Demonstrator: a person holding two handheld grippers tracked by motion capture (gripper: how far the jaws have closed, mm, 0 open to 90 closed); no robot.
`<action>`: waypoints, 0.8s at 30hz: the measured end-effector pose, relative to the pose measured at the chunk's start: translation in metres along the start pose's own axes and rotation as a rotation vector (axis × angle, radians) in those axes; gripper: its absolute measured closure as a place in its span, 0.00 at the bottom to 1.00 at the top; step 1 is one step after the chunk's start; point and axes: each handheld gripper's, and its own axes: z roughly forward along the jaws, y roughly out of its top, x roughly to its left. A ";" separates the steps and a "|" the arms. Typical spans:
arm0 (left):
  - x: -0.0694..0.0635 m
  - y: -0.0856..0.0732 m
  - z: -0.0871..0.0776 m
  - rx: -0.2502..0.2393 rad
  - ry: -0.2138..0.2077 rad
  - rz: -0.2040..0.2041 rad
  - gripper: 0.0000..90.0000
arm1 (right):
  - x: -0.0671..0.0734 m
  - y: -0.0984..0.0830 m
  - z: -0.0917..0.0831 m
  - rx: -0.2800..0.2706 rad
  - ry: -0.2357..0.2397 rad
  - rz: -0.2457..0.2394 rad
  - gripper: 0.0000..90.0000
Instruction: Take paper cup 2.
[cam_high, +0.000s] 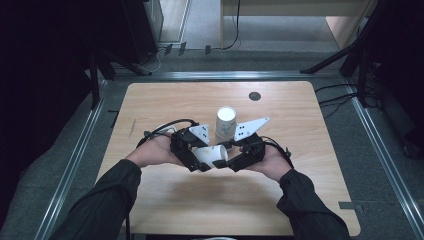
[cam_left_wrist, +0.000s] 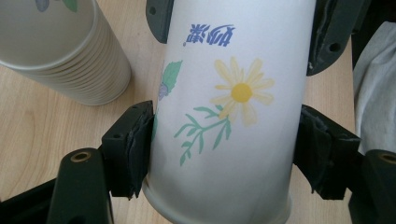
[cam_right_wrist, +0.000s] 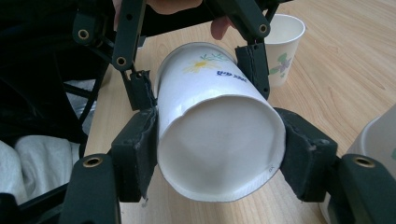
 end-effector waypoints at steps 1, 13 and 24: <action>0.000 0.000 0.000 0.000 -0.002 -0.002 0.30 | 0.000 0.000 0.000 0.000 -0.001 -0.001 0.40; 0.002 -0.001 -0.002 -0.042 -0.012 -0.034 0.20 | -0.001 0.000 -0.003 -0.018 0.000 0.003 0.40; 0.004 -0.013 -0.008 -0.183 0.003 -0.091 0.11 | -0.003 -0.004 -0.017 -0.066 0.000 0.018 0.40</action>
